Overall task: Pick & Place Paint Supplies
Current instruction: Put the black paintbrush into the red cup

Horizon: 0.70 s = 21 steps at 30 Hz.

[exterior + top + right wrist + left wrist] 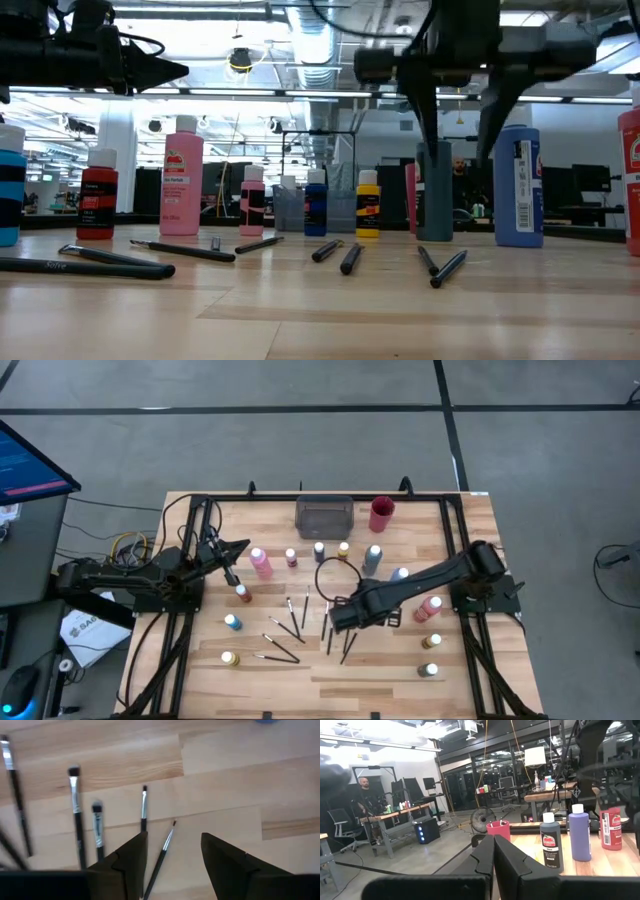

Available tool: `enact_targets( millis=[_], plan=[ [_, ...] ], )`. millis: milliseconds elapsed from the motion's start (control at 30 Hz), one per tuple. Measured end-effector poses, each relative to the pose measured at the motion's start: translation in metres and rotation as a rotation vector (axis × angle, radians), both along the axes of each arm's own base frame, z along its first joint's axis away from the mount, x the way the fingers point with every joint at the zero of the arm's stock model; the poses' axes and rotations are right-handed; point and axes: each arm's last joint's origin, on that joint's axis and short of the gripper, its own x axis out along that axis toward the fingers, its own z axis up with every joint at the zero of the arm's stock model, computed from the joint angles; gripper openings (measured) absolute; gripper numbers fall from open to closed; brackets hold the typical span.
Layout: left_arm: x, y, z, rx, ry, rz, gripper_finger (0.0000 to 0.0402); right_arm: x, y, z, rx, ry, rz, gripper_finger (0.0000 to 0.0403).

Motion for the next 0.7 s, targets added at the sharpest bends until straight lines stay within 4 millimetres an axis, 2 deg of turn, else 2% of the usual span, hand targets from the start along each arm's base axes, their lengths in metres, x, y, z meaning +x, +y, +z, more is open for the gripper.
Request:
enact_targets(
  millis=[367,700],
  plan=[
    [0.0,0.0,-0.001,0.0,0.006,0.0,0.0003,0.014,-0.002,-0.024,0.046,0.031,0.018,0.0173],
    [0.002,0.0,-0.002,0.0,0.026,-0.005,0.0003,0.006,0.0,-0.054,0.106,-0.005,0.009,0.0173]
  ],
)
